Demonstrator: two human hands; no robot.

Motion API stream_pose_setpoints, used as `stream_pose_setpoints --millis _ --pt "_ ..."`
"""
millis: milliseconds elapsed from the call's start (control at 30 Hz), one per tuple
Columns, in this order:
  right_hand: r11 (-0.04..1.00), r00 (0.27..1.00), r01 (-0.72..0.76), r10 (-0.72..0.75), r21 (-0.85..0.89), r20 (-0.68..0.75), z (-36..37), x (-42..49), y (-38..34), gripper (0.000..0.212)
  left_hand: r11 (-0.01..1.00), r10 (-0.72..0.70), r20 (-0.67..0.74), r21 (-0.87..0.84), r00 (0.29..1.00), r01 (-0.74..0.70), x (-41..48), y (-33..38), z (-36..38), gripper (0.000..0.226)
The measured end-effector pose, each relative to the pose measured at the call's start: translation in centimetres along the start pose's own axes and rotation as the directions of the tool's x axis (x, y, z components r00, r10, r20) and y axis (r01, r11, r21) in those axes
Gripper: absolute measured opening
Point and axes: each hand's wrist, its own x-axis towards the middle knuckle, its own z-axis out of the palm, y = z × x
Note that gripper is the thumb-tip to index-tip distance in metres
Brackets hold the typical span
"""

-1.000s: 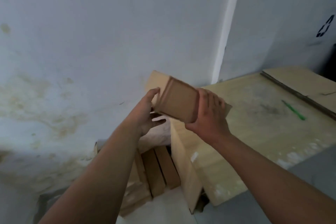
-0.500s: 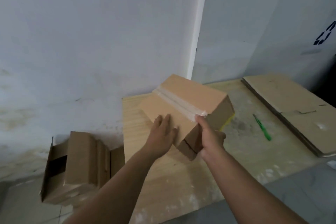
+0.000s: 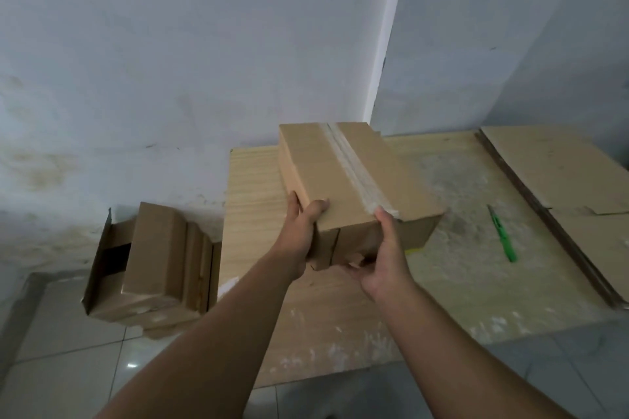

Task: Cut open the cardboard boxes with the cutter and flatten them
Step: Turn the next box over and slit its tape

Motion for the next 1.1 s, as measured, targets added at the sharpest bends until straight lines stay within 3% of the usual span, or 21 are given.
stream_pose_setpoints --millis 200,333,433,600,700,767,900,967,1033,1100 --pt "0.998 0.998 -0.002 -0.002 -0.064 -0.059 -2.0 1.5 -0.5 0.053 0.998 -0.057 -0.019 0.024 0.998 0.057 0.5 -0.8 -0.9 0.074" --pt "0.999 0.995 0.013 -0.018 -0.051 -0.1 -3.4 3.1 -2.7 0.056 0.997 -0.066 0.02 0.039 0.998 0.065 0.7 -1.4 -2.7 0.05" --pt "0.995 0.985 0.049 -0.063 -0.092 -0.162 -4.4 4.4 -4.2 0.069 0.996 -0.074 0.043 0.06 0.996 0.071 1.3 -1.9 -4.5 0.045" --pt "0.926 0.987 0.093 -0.135 -0.366 -0.091 -5.0 5.8 -5.1 0.03 0.992 -0.028 0.059 0.123 0.998 0.021 3.2 -2.6 -5.7 0.058" --pt "0.871 0.972 0.157 -0.219 -0.465 -0.083 -5.1 6.6 -5.6 0.022 0.962 0.067 0.084 0.26 0.994 -0.087 4.2 -3.1 -5.7 0.072" --pt "0.813 0.948 0.197 -0.3 -0.548 -0.103 -5.1 7.2 -5.9 0.024 0.898 0.145 0.075 0.409 0.987 -0.163 5.1 -3.4 -5.1 0.083" --pt "0.644 0.89 0.267 -0.45 -0.717 -0.072 -5.3 7.9 -6.3 0.03 0.665 0.146 0.051 0.734 0.988 -0.136 6.8 -3.7 -2.8 0.135" --pt "0.398 0.844 0.281 -0.535 -0.873 0.028 -5.5 8.4 -6.6 0.027 0.464 0.232 0.1 0.863 0.968 -0.2 7.1 -3.4 -1.7 0.138" --pt "0.147 0.8 0.274 -0.583 -0.95 0.14 -5.5 9.2 -6.8 0.042 0.246 0.265 0.169 0.94 0.949 -0.236 7.7 -2.9 -0.9 0.13" --pt "-0.035 0.776 0.257 -0.588 -0.966 0.227 -5.6 10.4 -6.3 0.054 0.087 0.258 0.247 0.957 0.934 -0.277 8.0 -2.6 -0.4 0.118"
